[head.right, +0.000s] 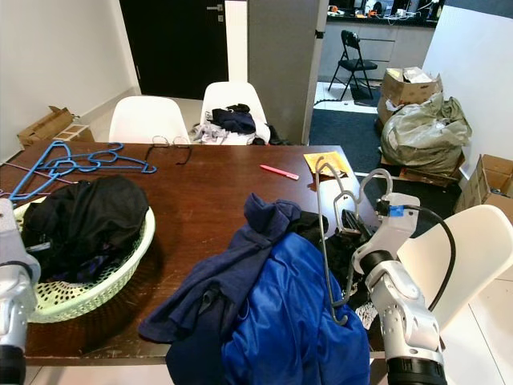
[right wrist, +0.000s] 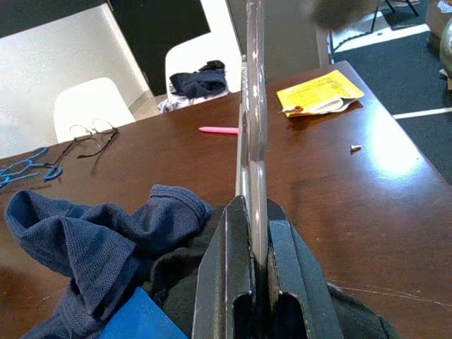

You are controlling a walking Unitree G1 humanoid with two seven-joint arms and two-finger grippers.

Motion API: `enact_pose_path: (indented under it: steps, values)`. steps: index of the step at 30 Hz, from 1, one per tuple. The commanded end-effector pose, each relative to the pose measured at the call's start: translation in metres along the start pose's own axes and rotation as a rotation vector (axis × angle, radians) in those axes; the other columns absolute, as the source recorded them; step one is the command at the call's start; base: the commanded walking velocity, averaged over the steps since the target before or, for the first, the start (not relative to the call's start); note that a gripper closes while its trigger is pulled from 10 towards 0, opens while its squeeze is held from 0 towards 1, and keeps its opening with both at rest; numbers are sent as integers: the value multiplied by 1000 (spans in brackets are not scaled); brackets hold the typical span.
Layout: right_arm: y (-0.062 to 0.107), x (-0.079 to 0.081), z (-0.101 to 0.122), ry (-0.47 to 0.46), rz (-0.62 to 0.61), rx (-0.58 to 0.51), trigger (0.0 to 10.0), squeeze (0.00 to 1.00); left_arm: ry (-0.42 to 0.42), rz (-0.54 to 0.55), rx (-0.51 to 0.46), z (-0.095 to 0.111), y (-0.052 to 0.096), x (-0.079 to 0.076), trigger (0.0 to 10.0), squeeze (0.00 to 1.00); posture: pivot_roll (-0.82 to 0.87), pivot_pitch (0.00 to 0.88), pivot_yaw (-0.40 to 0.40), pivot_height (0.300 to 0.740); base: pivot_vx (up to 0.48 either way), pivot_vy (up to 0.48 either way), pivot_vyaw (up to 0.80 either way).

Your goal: Hang hanger

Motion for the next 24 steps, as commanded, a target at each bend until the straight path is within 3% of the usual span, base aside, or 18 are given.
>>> enact_pose_path:
  steps: [1, 2, 3, 7, 15, 22, 24]
  values:
    - [2, -1, -17, -5, -8, 58, 10000, 0, 8, 4, 10, -3, -4, 4, 7255, 0, 22, 0, -26, 740, 0, 0, 0]
    - [2, -1, -17, -5, -8, 58, 10000, 0, 8, 4, 10, -3, -4, 4, 7255, 0, 22, 0, -26, 740, 0, 0, 0]
    - [2, -1, -17, -4, -8, 57, 10000, 0, 20, -8, 2, -2, -5, 3, 0, 0, 22, 0, -26, 740, 0, 0, 0]
    - [2, -1, -17, -1, -9, 54, 10000, 0, 20, -56, -22, 1, -9, -6, 0, 0, 18, 0, -25, 740, 0, 0, 0]
    - [2, -2, -16, -2, -16, 49, 10000, 0, 28, -59, -53, 7, -15, -5, 0, 0, 16, 0, -23, 740, 0, 0, 0]
    - [2, -5, -16, -24, -30, 51, 10000, 0, 32, -82, -115, 26, -17, -9, 0, 0, 13, 0, -18, 740, 0, 0, 0]
    - [2, -4, -17, -26, -31, 51, 10000, 0, 63, -96, -166, 41, -16, -13, 0, 0, 12, 0, -16, 740, 0, 0, 0]
Point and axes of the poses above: a point about 5 cm out from each wrist's last joint towards the gripper, its own y axis pointing back from the gripper into the wrist, its own z axis along the axis of the wrist's last joint, x = y × z, the point moved 5 cm from there along -y, pointing out of the wrist towards the gripper, and after that the axes turned 9 degrees about y, right-handed, at the moved point
